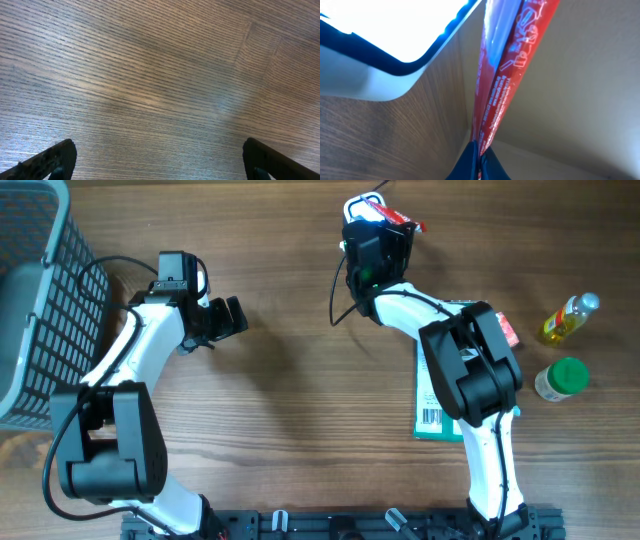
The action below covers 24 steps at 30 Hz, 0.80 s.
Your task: Scan the item barcode
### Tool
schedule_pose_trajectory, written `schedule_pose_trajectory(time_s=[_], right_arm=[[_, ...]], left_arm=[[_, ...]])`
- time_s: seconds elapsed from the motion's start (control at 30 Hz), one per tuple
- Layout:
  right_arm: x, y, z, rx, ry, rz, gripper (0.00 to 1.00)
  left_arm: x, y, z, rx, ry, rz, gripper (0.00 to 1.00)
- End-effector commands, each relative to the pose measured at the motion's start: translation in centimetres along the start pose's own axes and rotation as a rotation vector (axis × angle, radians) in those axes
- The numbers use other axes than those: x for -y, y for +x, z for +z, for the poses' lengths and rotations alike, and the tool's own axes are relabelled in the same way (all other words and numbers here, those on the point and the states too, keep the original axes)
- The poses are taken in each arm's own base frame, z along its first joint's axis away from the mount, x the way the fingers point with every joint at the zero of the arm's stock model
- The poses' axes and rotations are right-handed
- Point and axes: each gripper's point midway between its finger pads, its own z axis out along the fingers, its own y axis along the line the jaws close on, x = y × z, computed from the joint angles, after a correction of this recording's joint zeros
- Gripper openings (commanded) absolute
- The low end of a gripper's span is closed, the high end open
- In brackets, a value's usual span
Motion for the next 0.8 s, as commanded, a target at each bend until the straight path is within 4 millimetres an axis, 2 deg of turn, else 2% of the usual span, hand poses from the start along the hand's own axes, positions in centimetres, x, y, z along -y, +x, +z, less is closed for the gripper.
schedule_pose_trajectory(time_s=[0.0,0.1,0.23,0.3,0.37,0.43,0.5,0.53,0.67,0.73,0.77], right_arm=[[3.3,2.0,-0.9,-0.118,0.081,0.051,0.04],[8.5,3.6,-2.7,-0.118,0.140,0.208,0.04],[15.8,5.8,-7.2,-0.062,0.214,0.468,0.04],[18.0,7.0,-9.3,-0.051,0.225,0.545,0.04],[18.6,8.1,-10.7,-0.046,0.199,0.590,0.04],[17.1,8.7,-11.4,-0.038,0.124,0.622,0.04],[12.7,8.9,-11.7,-0.022,-0.043,0.659,0.04],[9.5,9.1,-12.3,-0.029,-0.177,0.696,0.04],[-0.5,9.2,-16.6,-0.144,-0.724,0.861,0.04],[-3.2,10.1,-18.4,-0.248,-0.888,0.909,0.04],[-4.6,11.1,-19.3,-0.334,-0.951,0.933,0.04]], left_arm=[[0.0,0.2,0.0,-0.005,0.010,0.014,1.00],[0.0,0.2,0.0,-0.005,0.010,0.014,1.00],[0.0,0.2,0.0,-0.005,0.010,0.014,1.00],[0.0,0.2,0.0,-0.005,0.010,0.014,1.00],[0.0,0.2,0.0,-0.005,0.010,0.014,1.00],[0.0,0.2,0.0,-0.005,0.010,0.014,1.00],[0.0,0.2,0.0,-0.005,0.010,0.014,1.00],[0.0,0.2,0.0,-0.005,0.010,0.014,1.00],[0.0,0.2,0.0,-0.005,0.010,0.014,1.00],[0.0,0.2,0.0,-0.005,0.010,0.014,1.00],[0.0,0.2,0.0,-0.005,0.010,0.014,1.00]])
